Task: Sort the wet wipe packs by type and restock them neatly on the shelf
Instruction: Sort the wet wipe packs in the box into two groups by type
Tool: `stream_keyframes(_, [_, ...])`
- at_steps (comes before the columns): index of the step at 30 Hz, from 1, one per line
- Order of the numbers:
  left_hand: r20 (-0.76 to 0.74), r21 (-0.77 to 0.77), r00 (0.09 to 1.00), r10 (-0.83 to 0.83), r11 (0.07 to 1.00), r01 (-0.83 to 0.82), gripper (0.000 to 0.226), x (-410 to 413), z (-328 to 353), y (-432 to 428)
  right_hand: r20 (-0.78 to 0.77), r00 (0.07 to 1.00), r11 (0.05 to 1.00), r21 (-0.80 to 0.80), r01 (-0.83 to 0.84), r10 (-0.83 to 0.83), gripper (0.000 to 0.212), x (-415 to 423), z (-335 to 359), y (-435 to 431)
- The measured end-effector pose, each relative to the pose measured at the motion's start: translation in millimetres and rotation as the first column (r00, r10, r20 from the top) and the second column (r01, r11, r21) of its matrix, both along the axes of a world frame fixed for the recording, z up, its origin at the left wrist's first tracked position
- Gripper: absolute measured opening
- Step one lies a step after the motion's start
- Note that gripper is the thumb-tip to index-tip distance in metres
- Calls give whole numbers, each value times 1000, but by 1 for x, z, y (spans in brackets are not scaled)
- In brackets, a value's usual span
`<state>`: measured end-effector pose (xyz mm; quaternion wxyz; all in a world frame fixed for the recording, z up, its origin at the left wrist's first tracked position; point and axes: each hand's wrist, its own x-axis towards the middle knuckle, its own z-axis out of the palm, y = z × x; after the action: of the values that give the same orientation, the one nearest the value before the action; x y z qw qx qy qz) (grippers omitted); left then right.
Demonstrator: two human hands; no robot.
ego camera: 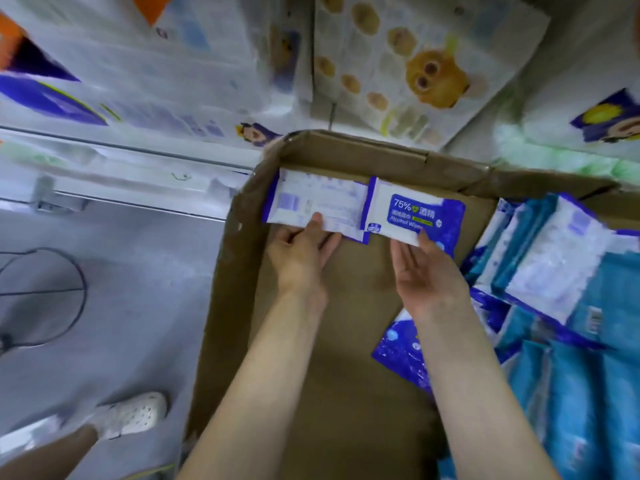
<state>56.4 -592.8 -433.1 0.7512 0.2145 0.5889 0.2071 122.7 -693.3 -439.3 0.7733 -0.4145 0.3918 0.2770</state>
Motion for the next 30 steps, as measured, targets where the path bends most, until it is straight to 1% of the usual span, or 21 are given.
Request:
stream_keyframes(2, [-8, 6, 1000, 23, 1000, -23, 12, 9, -1, 2, 67, 997, 990, -137, -15, 24, 31, 7, -6, -4])
stream_keyframes(5, [-86, 63, 996, -28, 997, 33, 27, 14, -4, 5, 61, 991, 950, -297, -94, 117, 27, 11, -6, -7])
stream_keyframes(7, [-210, 97, 965, -157, 979, 181, 26, 10, -7, 8, 6, 985, 943, -289, -162, 172, 28, 11, 1, -6])
stream_keyframes(8, [-280, 96, 930, -237, 957, 272, 26, 7, -7, 10, -16, 981, 946, -259, -193, 196, 26, 10, 6, -6])
stream_keyframes(11, [-412, 68, 813, -411, 876, 477, 40, -8, 1, 13, -35, 964, 940, -218, -264, 263, 13, 7, 36, -14])
stream_keyframes(13, [-416, 94, 788, -454, 841, 533, 41, -16, 11, 3, 27, 937, 921, -198, -336, 348, 11, 5, 64, -33])
stream_keyframes(14, [-404, 129, 781, -476, 815, 564, 37, -16, 17, -9, 92, 906, 897, -212, -387, 413, 10, 5, 79, -48])
stream_keyframes(15, [-421, 172, 749, -512, 766, 620, 32, -17, 20, -20, 167, 860, 861, -267, -432, 483, 11, 6, 92, -62])
stream_keyframes(16, [-471, 207, 680, -562, 679, 704, 26, -19, 18, -30, 238, 799, 811, -371, -451, 553, 14, 8, 103, -74])
stream_keyframes(17, [-533, 213, 575, -620, 559, 801, 22, -18, 16, -43, 289, 726, 739, -523, -425, 623, 20, 17, 108, -91])
stream_keyframes(18, [-584, 186, 464, -666, 447, 875, 16, -16, 11, -59, 304, 638, 627, -687, -367, 707, 25, 30, 110, -107])
stream_keyframes(19, [-616, 146, 363, -699, 351, 925, 16, -16, 8, -75, 263, 531, 471, -829, -303, 805, 27, 46, 108, -124])
stream_keyframes(20, [-642, 119, 283, -713, 272, 955, 28, -16, 3, -92, 169, 430, 299, -920, -254, 887, 26, 63, 102, -140])
stream_keyframes(21, [-673, 105, 226, -705, 211, 972, 39, -16, -1, -107, 56, 341, 141, -963, -229, 938, 32, 79, 95, -153])
stream_keyframes(22, [-727, 101, 185, -662, 163, 981, 47, -16, -2, -120, -29, 257, 32, -973, -229, 966, 48, 94, 87, -164])
stream_keyframes(23, [-776, 98, 163, -609, 138, 986, 50, -17, -5, -129, -71, 175, -25, -968, -251, 982, 66, 108, 78, -171])
stream_keyframes(24, [-815, 92, 149, -559, 130, 987, 51, -17, -6, -136, -87, 111, -52, -956, -288, 990, 80, 120, 70, -173])
stream_keyframes(25, [-837, 98, 162, -523, 148, 984, 51, -17, -8, -141, -104, 61, -78, -941, -330, 993, 90, 127, 66, -173])
stream_keyframes(27, [-846, 118, 210, -490, 211, 970, 49, -17, -11, -146, -178, -26, -176, -928, -328, 984, 99, 136, 57, -171])
stream_keyframes(28, [-847, 118, 217, -486, 225, 967, 48, -18, -13, -147, -247, -64, -255, -930, -266, 967, 100, 137, 54, -170])
stream_keyframes(30, [-837, 104, 208, -506, 227, 968, 45, -18, -16, -148, -374, -75, -381, -914, -139, 924, 98, 137, 53, -170])
